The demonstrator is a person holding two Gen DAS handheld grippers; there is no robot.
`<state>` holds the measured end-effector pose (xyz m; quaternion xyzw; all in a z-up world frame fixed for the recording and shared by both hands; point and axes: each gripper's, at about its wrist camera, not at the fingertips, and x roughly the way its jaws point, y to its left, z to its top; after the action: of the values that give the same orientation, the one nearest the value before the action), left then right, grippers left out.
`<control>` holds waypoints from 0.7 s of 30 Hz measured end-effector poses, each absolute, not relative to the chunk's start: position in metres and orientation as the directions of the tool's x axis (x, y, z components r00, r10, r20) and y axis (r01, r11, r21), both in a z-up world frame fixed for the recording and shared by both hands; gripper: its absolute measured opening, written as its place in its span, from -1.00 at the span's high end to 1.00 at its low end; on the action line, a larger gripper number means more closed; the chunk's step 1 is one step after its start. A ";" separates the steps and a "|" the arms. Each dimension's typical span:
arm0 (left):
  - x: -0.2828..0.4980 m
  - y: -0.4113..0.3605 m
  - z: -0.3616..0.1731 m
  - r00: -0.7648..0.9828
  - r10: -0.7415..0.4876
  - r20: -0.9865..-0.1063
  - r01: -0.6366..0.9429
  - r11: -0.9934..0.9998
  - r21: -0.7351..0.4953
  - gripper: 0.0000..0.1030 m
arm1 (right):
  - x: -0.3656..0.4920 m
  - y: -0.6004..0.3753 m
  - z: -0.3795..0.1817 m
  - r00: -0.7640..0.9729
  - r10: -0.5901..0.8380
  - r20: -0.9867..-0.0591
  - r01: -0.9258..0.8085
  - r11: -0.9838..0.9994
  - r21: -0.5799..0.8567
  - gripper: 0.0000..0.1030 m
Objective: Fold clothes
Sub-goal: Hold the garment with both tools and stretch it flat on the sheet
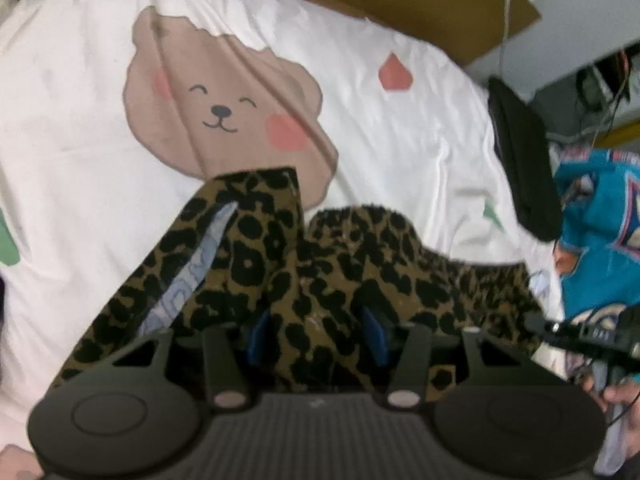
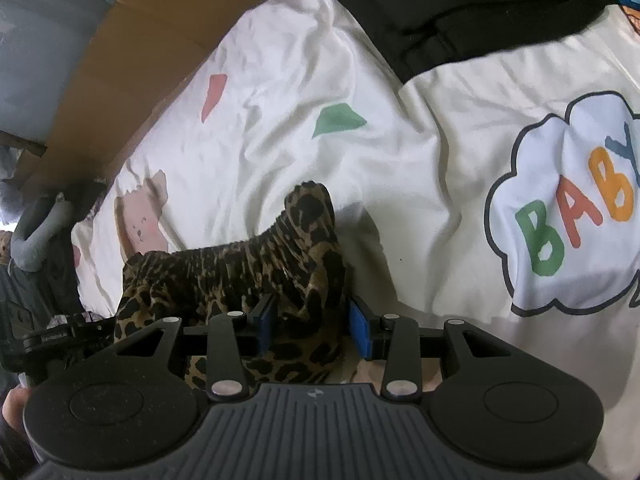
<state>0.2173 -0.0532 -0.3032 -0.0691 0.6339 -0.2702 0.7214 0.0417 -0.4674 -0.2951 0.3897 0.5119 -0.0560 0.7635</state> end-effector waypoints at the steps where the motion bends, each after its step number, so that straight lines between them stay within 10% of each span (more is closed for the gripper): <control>1: 0.215 -0.053 -0.301 0.046 -0.484 -0.874 0.305 0.840 -0.449 0.26 | 0.042 -0.466 -0.296 0.464 0.317 -0.827 0.478 0.696 0.536 0.12; 4: 0.209 -0.054 -0.292 0.051 -0.485 -0.873 0.323 0.835 -0.446 0.78 | 0.045 -0.463 -0.295 0.450 0.323 -0.833 0.459 0.716 0.526 0.49; 7: 0.201 -0.054 -0.280 0.073 -0.487 -0.871 0.344 0.831 -0.436 0.84 | 0.046 -0.460 -0.291 0.448 0.315 -0.837 0.446 0.733 0.514 0.82; 21: 0.173 -0.050 -0.216 0.197 -0.506 -0.839 0.429 0.815 -0.390 0.95 | 0.049 -0.468 -0.223 0.585 0.226 -0.779 0.318 0.820 0.476 1.00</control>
<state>0.1725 -0.0505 -0.2164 -0.0347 0.5566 -0.3024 0.7730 0.0489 -0.4679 -0.2230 0.2990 0.4547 -0.0276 0.8385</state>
